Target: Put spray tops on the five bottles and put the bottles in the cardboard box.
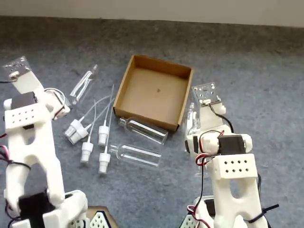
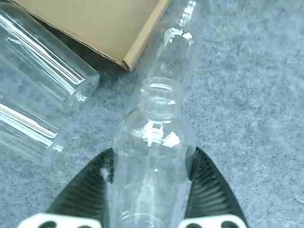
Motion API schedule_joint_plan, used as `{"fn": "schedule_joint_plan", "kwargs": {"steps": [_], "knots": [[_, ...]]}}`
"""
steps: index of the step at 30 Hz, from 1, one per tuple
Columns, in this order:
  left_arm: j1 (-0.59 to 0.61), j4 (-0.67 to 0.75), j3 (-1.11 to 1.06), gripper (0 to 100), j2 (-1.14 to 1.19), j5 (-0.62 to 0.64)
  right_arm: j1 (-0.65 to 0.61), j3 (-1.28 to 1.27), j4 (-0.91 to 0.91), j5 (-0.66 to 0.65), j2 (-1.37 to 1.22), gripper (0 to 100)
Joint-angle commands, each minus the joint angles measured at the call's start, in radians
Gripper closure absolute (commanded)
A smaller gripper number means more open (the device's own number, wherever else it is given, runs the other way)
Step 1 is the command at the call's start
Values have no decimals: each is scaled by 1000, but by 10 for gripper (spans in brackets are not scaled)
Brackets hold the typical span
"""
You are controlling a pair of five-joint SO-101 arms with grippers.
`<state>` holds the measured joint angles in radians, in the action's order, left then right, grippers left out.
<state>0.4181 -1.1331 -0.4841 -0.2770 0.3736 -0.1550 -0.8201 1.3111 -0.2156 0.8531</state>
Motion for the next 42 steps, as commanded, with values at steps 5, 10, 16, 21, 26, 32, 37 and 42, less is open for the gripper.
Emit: {"fn": "schedule_joint_plan", "kwargs": {"steps": [5,10,16,21,26,32,37,42], "knots": [[-311,-247,-31,790,-104,-460,-7,2,-4,3,21,976],[-366,-256,-147,790,-84,-621,-7,1,-1,3,21,976],[-367,-256,-259,790,-79,-717,-7,1,12,3,21,976],[-369,-201,-340,790,-77,-753,-7,1,12,3,21,976],[-412,-91,-424,790,-77,-776,-7,1,12,3,21,976],[-492,35,-499,791,-77,-770,-7,1,12,3,21,976],[-455,58,-510,925,-85,-796,-7,1,12,3,21,976],[-375,9,-466,968,-87,-876,-7,1,10,3,21,976]]}}
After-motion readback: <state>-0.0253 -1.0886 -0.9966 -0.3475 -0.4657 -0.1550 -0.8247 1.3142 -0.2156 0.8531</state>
